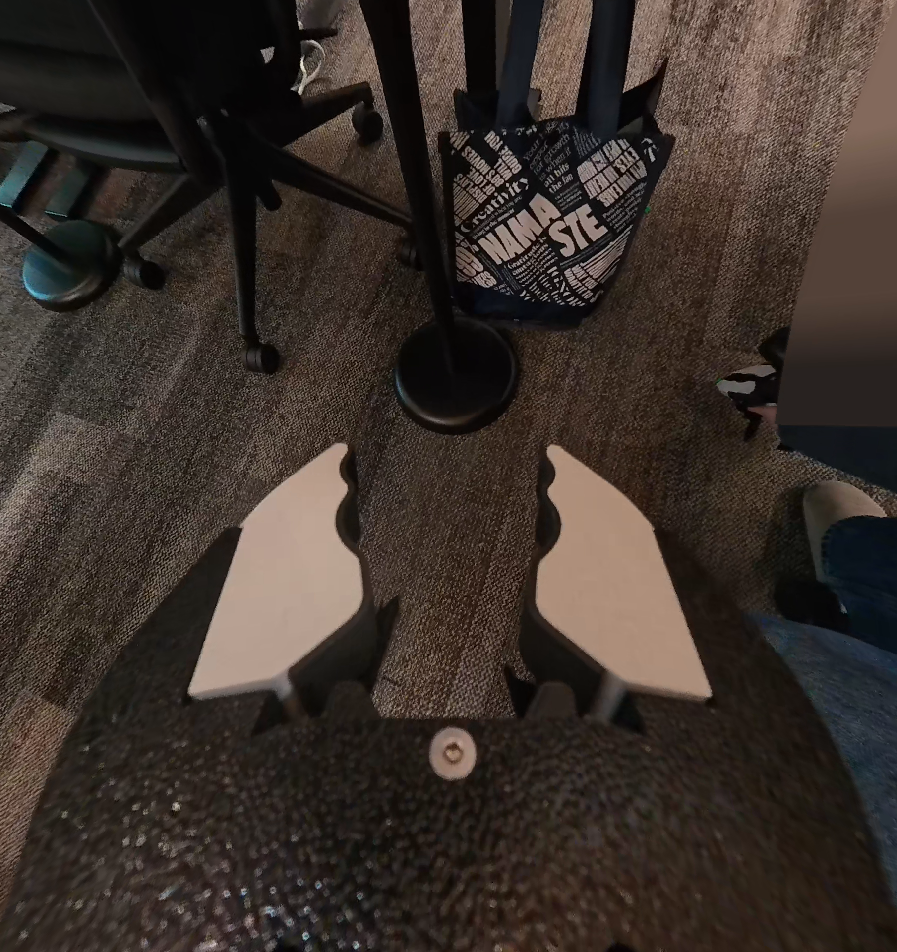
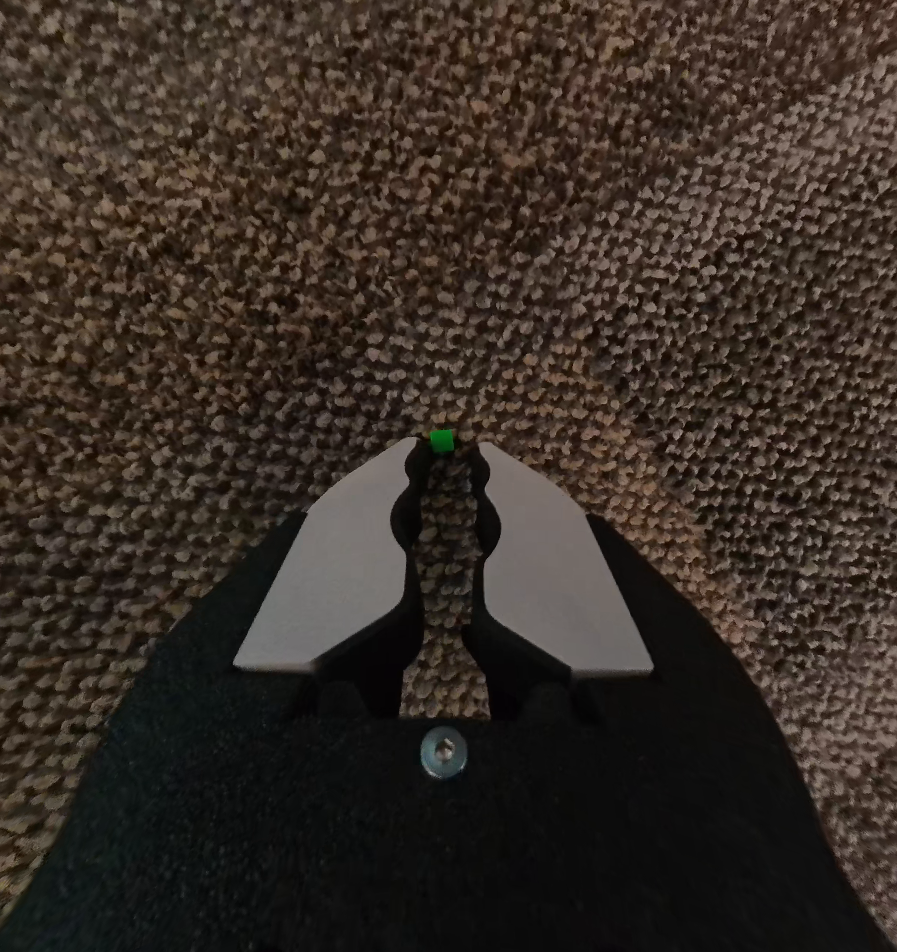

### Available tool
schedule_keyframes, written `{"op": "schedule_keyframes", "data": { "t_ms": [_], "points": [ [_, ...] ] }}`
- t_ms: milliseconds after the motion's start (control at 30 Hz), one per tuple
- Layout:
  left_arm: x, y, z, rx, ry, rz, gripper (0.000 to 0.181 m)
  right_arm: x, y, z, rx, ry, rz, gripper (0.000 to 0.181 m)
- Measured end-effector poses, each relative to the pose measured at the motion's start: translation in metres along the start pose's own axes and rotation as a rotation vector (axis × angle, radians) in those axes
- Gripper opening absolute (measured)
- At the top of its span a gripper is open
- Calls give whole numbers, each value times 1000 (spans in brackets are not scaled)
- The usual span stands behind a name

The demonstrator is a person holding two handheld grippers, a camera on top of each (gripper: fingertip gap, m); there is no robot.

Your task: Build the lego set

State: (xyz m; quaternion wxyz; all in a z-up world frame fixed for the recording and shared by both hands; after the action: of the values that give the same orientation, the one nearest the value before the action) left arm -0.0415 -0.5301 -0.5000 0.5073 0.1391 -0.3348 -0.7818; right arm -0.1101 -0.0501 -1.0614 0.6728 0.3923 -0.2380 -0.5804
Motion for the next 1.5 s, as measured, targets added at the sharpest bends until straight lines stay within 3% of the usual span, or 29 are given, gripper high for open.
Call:
{"op": "schedule_keyframes", "data": {
  "t_ms": [300,400,500,633,733,867,1000,1133,1200,1333,1400,1500],
  "points": [
    [-2,-8,-6,42,-26,-20,67,-2,0,7,-28,-37,63,7],
    [-10,-6,4,30,-32,-46,68,-6,22,31,-92,-22,34,7],
    [-20,5,26,-10,-49,-75,69,-1,67,77,-170,46,74,7],
    [-33,30,64,-129,-48,-115,68,19,178,166,-354,165,150,7],
    [-38,53,86,-231,-8,-148,68,45,287,230,-517,253,194,7],
    [-26,85,107,-284,142,-120,65,70,429,287,-754,170,182,7],
    [-38,109,131,-328,231,-243,67,66,581,324,-1001,106,31,7],
    [-49,129,148,-373,197,-280,69,6,712,342,-1172,178,-321,7],
    [-62,142,157,-371,228,-369,70,-42,730,342,-1061,249,-488,7],
    [-79,158,169,-392,244,-470,70,-126,706,327,-751,219,-542,7],
    [-80,163,172,-394,229,-462,70,-148,695,322,-624,230,-554,7],
    [-74,168,176,-411,234,-452,70,-159,675,316,-484,159,-447,7]
  ]
}}
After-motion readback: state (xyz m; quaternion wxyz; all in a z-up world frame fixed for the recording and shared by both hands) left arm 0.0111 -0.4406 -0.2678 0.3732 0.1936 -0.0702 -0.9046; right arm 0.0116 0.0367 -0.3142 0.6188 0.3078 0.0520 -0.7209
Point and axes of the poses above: each gripper's, where its closed fingertips meet, y back along the fingers, z out of its top, x = y × z across the jaws, the point moved 1 cm from there along y, back along the fingers, and after that the axes turned 1 degree about -x, right-handed, at the moved point
